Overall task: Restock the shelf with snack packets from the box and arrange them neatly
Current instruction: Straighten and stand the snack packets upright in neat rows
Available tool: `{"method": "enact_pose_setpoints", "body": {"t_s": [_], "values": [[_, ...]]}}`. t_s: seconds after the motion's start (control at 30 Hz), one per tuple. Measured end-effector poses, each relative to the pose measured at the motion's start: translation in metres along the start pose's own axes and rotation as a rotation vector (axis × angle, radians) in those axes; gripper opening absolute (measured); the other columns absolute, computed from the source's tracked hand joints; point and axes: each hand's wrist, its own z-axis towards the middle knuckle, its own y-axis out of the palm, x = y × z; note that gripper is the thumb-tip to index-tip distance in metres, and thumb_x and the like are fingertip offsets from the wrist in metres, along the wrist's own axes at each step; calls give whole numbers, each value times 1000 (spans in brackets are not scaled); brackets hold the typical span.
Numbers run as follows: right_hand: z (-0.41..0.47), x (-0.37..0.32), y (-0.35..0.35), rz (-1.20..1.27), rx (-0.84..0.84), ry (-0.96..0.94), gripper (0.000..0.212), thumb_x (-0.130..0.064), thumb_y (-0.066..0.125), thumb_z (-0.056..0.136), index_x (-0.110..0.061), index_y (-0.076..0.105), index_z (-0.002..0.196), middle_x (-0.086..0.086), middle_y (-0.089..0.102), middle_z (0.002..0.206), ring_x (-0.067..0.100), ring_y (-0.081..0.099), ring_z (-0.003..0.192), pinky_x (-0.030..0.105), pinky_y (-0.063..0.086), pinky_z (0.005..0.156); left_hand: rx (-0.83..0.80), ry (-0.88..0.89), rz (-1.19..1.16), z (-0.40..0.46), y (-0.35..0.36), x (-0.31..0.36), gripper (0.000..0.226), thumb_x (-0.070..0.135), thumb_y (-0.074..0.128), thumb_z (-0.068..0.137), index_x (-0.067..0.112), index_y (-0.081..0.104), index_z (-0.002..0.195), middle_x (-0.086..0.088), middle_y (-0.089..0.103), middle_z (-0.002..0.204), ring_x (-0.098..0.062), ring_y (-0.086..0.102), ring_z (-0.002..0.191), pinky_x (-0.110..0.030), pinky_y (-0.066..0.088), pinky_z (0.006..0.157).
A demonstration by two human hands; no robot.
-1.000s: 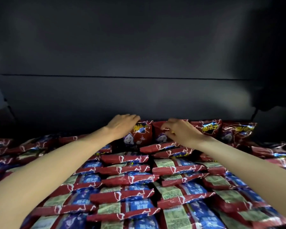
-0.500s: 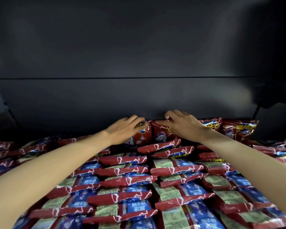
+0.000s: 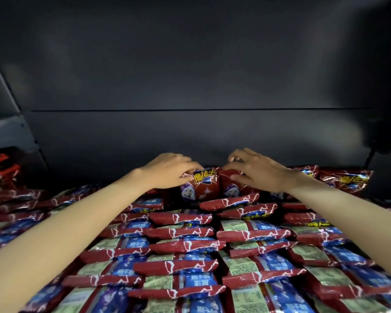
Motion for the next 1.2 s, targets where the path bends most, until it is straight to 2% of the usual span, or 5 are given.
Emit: {"method": "enact_pose_setpoints", "body": {"t_s": [0.17,0.43,0.83,1.03,1.2], "values": [[28,-39,-21,60,-103,-198,37,-32,43,99,-28,46,136,-5,49,128,13,47,117,31,44,92,186,-161,-185,-71,-28,-40,20,43,58,88,42,61,108,23,63,89,6,56,77,-23,47,69],[76,-52,11,-240,-125,-237,40,-20,40,99,-23,48,137,-1,29,152,21,29,135,35,29,105,-311,-293,-56,-101,3,-80,48,51,63,83,39,50,127,17,52,127,-6,49,113,-28,42,92],[68,-48,22,-310,-122,-176,39,-18,46,95,-18,53,133,4,37,144,23,39,123,34,33,96,157,-225,17,-45,36,-67,33,24,56,93,25,45,124,5,54,123,-17,64,91,-30,53,71],[77,-53,25,-254,66,-182,14,-8,68,74,-12,73,85,3,61,98,21,58,83,31,50,70,117,-160,-56,-38,53,-71,18,26,54,94,24,57,112,9,59,111,-11,61,93,-30,50,80],[99,-72,23,-203,26,-96,41,-9,53,89,-16,48,130,7,52,120,23,56,104,32,48,83,-125,-191,-130,-53,54,-85,58,23,66,85,39,36,132,12,41,135,-10,46,116,-35,45,94]]}}
